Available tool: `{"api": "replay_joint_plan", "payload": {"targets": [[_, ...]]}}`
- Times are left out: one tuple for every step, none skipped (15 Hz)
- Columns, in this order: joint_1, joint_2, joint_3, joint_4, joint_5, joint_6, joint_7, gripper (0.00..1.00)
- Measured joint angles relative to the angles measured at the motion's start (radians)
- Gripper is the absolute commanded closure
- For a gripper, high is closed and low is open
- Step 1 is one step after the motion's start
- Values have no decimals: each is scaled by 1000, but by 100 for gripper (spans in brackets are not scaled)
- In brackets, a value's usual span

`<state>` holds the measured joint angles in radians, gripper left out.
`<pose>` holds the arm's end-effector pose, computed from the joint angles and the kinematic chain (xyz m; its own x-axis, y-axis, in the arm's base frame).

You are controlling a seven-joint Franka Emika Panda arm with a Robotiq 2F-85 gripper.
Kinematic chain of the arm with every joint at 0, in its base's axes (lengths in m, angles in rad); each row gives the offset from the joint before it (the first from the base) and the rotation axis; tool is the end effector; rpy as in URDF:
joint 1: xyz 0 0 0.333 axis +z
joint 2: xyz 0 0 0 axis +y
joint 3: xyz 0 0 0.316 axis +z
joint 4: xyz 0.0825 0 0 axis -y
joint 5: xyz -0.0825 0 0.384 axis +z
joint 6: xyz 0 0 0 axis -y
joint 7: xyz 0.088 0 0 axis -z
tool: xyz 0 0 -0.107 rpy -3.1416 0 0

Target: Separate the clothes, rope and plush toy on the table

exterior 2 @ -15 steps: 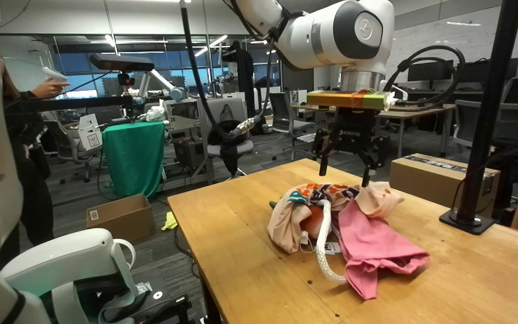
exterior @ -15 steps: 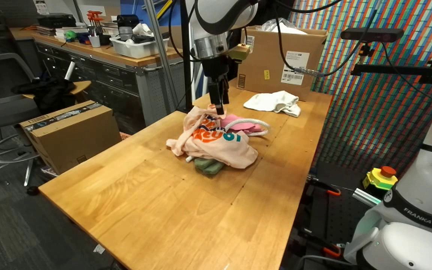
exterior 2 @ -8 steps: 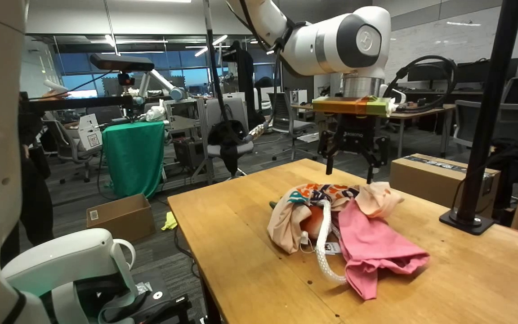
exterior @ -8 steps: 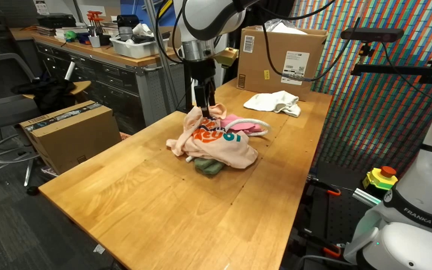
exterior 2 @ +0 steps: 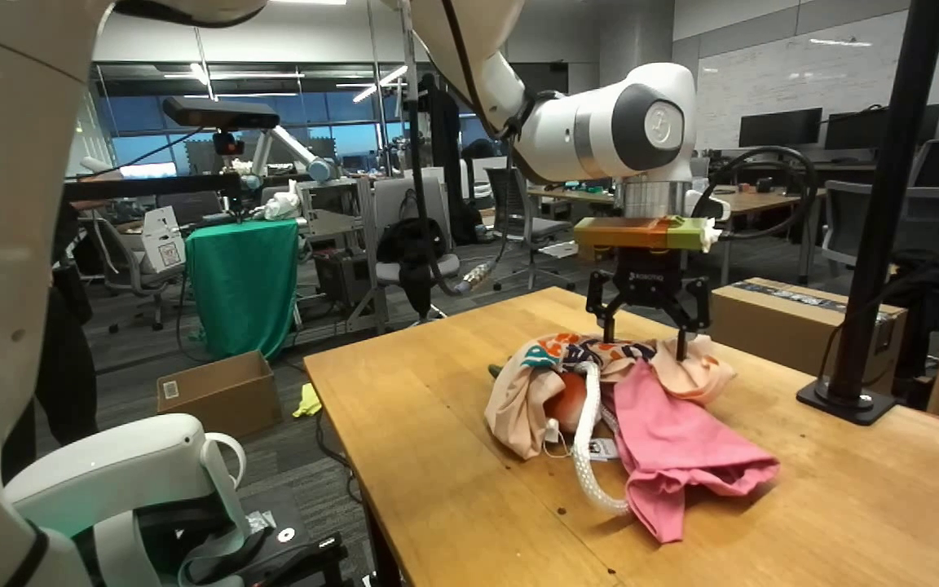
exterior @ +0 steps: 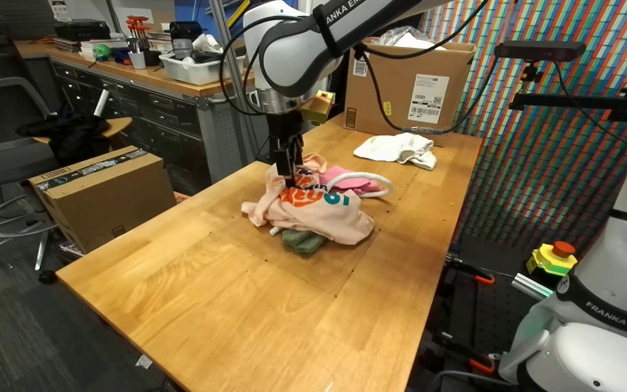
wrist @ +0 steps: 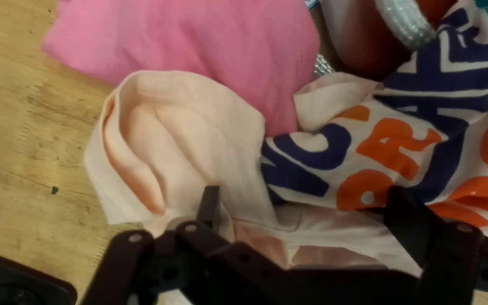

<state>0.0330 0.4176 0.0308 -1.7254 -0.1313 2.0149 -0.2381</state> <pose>0.6442 0.0317 0.3329 0.9257 0.3476 -0.1493 0.3599 -0.9308 0.0643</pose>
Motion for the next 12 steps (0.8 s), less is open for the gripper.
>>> {"api": "replay_joint_plan", "payload": {"targets": [[3,6,0,-1,-18,7,11,0],[6,13,0,-1,-34,11,22,0],[9,19,0,-1,-49,13,34,0],[12,25,0,-1,-60,13,44,0],[13,30,0,-1,-64,13,49,25],[14,35,0,-1,-67,13,52,27],[14,39,0,-1,-67,11,53,34],[14,42,0,-1,-67,8,52,42],[14,45,0,-1,-67,2,52,51],[14,47,0,0,-67,-8,51,58],[14,48,0,2,-64,-24,47,66],[13,49,0,6,-56,-42,39,73]]}}
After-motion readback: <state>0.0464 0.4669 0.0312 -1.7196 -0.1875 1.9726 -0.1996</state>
